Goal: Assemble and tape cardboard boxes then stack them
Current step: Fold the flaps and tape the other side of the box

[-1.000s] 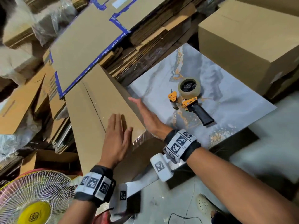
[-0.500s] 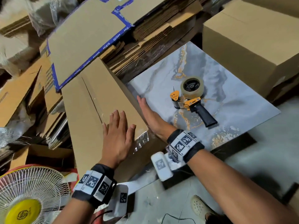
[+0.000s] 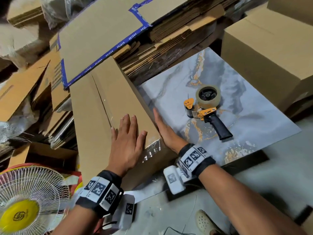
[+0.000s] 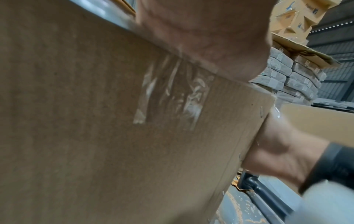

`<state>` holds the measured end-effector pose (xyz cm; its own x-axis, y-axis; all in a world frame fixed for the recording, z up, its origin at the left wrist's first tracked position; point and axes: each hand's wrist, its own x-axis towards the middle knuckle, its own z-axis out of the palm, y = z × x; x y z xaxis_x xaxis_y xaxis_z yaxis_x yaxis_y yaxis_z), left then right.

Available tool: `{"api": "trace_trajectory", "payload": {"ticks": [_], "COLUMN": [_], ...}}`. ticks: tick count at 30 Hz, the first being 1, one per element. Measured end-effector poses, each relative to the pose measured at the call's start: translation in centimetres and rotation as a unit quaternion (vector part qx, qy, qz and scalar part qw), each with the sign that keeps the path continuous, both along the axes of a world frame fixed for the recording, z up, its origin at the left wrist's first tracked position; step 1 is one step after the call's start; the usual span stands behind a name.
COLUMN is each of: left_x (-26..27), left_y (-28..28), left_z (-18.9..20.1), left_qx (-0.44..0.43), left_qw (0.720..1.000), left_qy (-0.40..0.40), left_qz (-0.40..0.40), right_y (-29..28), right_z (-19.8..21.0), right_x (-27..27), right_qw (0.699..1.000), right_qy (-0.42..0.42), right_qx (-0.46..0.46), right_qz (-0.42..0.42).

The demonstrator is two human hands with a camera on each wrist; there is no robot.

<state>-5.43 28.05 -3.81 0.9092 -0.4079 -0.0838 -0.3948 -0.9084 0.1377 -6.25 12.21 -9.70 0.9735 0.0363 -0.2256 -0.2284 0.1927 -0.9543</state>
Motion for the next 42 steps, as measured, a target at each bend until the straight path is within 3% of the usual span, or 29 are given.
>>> {"api": "trace_trajectory", "payload": {"ticks": [4, 9, 13, 16, 21, 25, 29, 33, 37, 39, 42], "left_x": [0.0, 0.1, 0.0, 0.1, 0.1, 0.0, 0.0, -0.5, -1.1, -1.2, -1.1], "left_y": [-0.1, -0.3, 0.1, -0.1, -0.1, 0.0, -0.1, 0.3, 0.8, 1.3, 2.6], "left_z": [0.2, 0.0, -0.1, -0.1, -0.2, -0.1, 0.1, 0.5, 1.4, 1.8, 2.2], "left_qx": [-0.001, -0.002, -0.003, -0.004, -0.004, -0.009, -0.056, -0.196, -0.306, -0.303, -0.218], "left_qw": [1.000, 1.000, 1.000, 1.000, 1.000, 1.000, 0.998, 0.980, 0.951, 0.952, 0.972], "left_qy": [0.002, 0.002, -0.001, -0.004, -0.004, -0.006, -0.019, -0.020, -0.038, -0.048, -0.058], "left_qz": [0.003, 0.002, 0.003, 0.003, 0.000, 0.005, 0.002, 0.024, 0.023, 0.001, -0.061], "right_y": [-1.5, -0.4, -0.1, -1.3, -0.3, -0.5, -2.5, -5.4, -6.8, -7.0, -7.8], "right_z": [-0.1, 2.1, 0.0, 1.0, 1.6, -1.1, 0.0, 2.8, 4.7, 5.2, 5.4], "right_x": [0.4, 0.3, -0.3, -0.1, -0.3, -1.6, -1.9, -1.4, -0.8, -0.8, -1.4], "right_qw": [0.991, 0.999, 1.000, 0.998, 0.998, 0.999, 0.993, 0.946, 0.881, 0.859, 0.830], "right_qy": [0.041, -0.029, 0.012, 0.025, -0.029, 0.029, -0.078, -0.257, -0.299, -0.295, -0.290], "right_qx": [-0.120, 0.039, 0.007, -0.034, 0.056, -0.020, -0.089, -0.191, -0.336, -0.373, -0.417], "right_qz": [0.052, 0.003, 0.014, 0.045, 0.005, 0.033, 0.030, 0.057, 0.145, 0.189, 0.230]}}
